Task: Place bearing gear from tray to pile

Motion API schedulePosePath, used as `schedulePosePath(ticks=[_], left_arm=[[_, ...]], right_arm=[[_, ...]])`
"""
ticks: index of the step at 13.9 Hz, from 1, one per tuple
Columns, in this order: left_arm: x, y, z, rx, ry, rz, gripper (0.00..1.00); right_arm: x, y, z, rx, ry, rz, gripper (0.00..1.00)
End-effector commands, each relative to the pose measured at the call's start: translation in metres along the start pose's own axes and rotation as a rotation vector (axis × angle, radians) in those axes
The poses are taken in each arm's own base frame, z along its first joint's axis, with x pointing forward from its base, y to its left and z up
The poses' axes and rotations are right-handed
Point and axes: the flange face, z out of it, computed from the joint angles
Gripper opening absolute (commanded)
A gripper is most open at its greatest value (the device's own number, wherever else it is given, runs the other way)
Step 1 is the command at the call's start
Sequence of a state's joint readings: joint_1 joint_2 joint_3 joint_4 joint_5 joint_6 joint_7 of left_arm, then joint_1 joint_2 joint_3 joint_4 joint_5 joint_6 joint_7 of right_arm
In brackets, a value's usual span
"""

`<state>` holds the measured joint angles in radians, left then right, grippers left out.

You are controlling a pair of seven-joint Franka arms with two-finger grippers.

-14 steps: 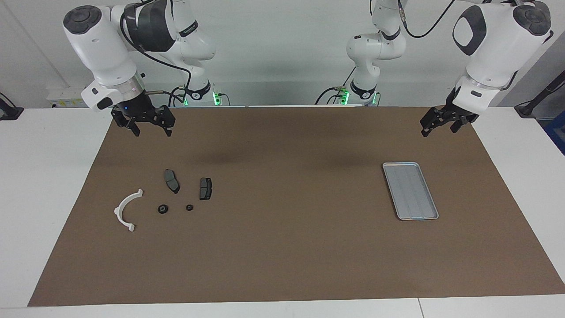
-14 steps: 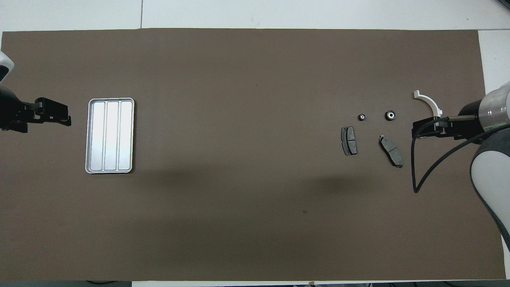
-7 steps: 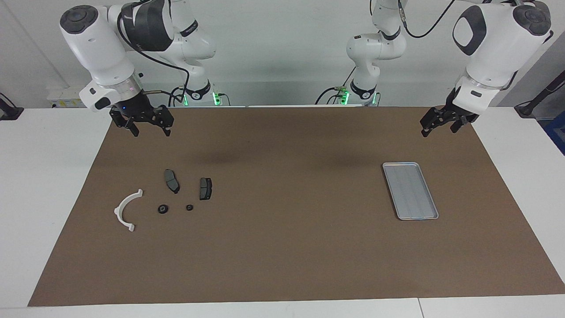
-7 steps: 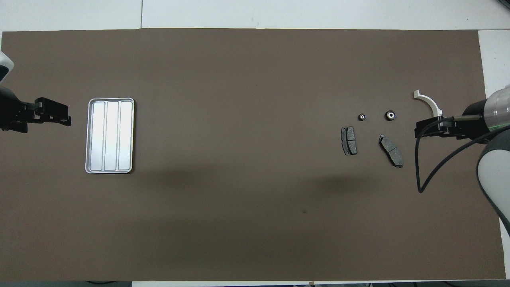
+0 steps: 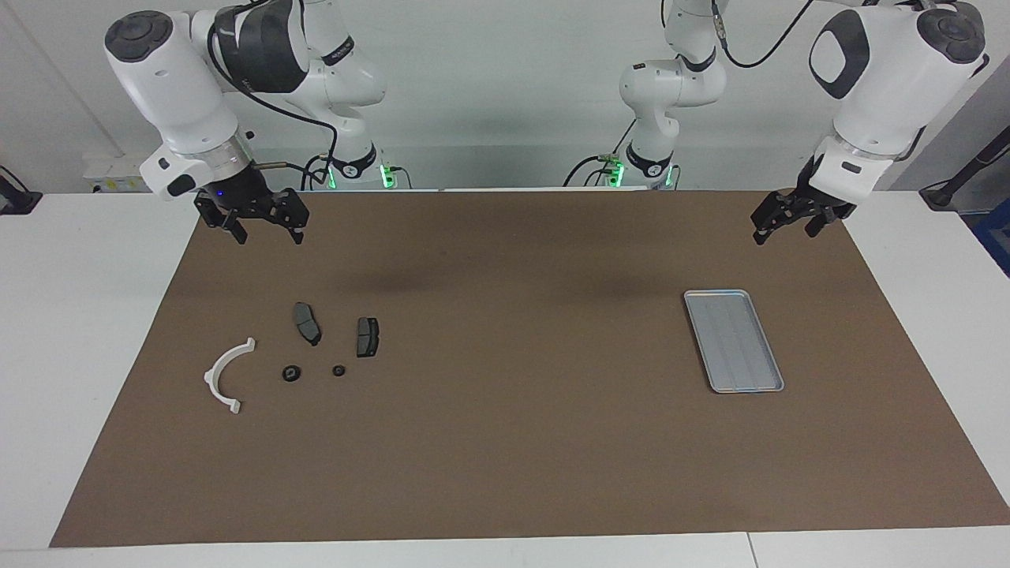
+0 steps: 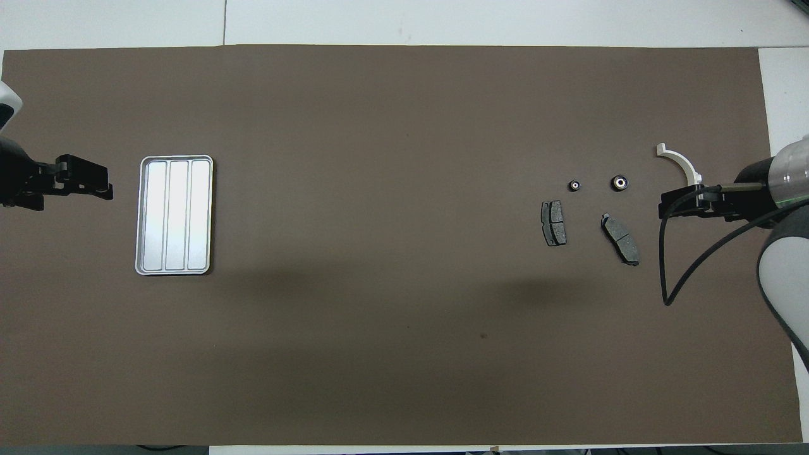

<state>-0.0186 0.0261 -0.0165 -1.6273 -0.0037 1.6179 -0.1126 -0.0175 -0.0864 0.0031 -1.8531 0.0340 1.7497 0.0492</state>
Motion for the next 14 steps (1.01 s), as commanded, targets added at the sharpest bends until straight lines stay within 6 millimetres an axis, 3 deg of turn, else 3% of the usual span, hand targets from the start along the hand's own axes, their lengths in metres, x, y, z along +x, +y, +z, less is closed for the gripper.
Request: schedulePosePath(ticks=[1, 14], left_arm=[[-0.0061, -0.0007, -0.0065, 0.002, 0.005, 0.001, 1.0], [-0.0063, -0.0008, -0.0064, 0.002, 0.004, 0.002, 1.0]], right_arm=[[-0.0071, 0.0112, 0.0022, -0.013, 0.015, -0.012, 1.0], [-0.0072, 0.0165, 0.0016, -0.062, 0.013, -0.018, 1.0]])
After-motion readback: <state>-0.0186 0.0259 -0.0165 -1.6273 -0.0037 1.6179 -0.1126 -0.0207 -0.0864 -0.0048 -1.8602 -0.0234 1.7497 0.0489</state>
